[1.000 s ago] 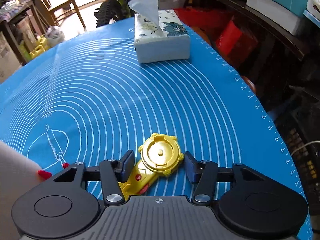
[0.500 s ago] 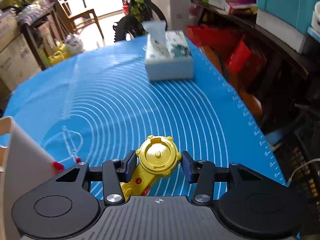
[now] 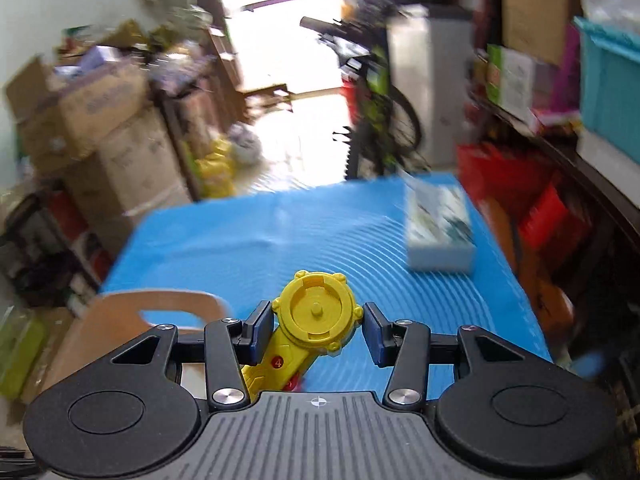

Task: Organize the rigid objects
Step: 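Carry the yellow tool into the basket and release it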

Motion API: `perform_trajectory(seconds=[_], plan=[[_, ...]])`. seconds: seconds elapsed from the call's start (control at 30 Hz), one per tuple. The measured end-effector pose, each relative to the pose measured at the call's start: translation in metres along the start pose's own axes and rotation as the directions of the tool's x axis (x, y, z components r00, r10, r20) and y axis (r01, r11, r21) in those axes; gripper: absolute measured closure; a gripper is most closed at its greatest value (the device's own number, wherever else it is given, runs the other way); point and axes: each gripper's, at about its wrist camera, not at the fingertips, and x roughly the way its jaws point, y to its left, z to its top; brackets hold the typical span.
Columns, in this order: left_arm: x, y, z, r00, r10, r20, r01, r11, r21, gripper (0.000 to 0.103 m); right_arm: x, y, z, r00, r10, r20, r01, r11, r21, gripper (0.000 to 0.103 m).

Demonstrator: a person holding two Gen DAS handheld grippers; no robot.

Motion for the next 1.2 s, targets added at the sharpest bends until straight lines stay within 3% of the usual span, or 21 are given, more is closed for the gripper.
perform_trajectory(seconds=[0.2,0.4,0.63,0.87,1.0,1.2], plan=[[0.0,-0.002,0.0,1.0,0.004,-0.002,-0.004,1.0,-0.002,0.096,-0.007,0.056,0.0,0.993,0.12,0.022,-0.117,0.988,-0.105,0.049],[0.0,-0.001,0.001,1.0,0.003,-0.004,-0.003,1.0,-0.007,0.096,0.009,0.104,-0.027,0.979,0.191,-0.075,-0.203,0.959,-0.197,0.049],[0.0,-0.002,0.001,1.0,0.006,-0.004,-0.006,1.0,-0.005,0.096,0.029,0.144,-0.067,0.961,0.193,-0.198,-0.249,0.916,-0.315,0.049],[0.0,-0.003,0.001,1.0,0.014,-0.003,-0.014,1.0,-0.005,0.096,0.048,0.153,-0.092,0.945,0.154,-0.29,-0.252,0.906,-0.341,0.049],[0.0,-0.003,0.001,1.0,0.017,-0.003,-0.017,1.0,-0.006,0.096,0.054,0.144,-0.095,0.926,0.169,-0.336,-0.274,0.916,-0.294,0.049],[0.0,-0.004,0.001,1.0,0.023,-0.004,-0.023,1.0,-0.007,0.096,0.03,0.124,-0.069,0.933,0.239,-0.27,-0.309,0.916,-0.256,0.045]])
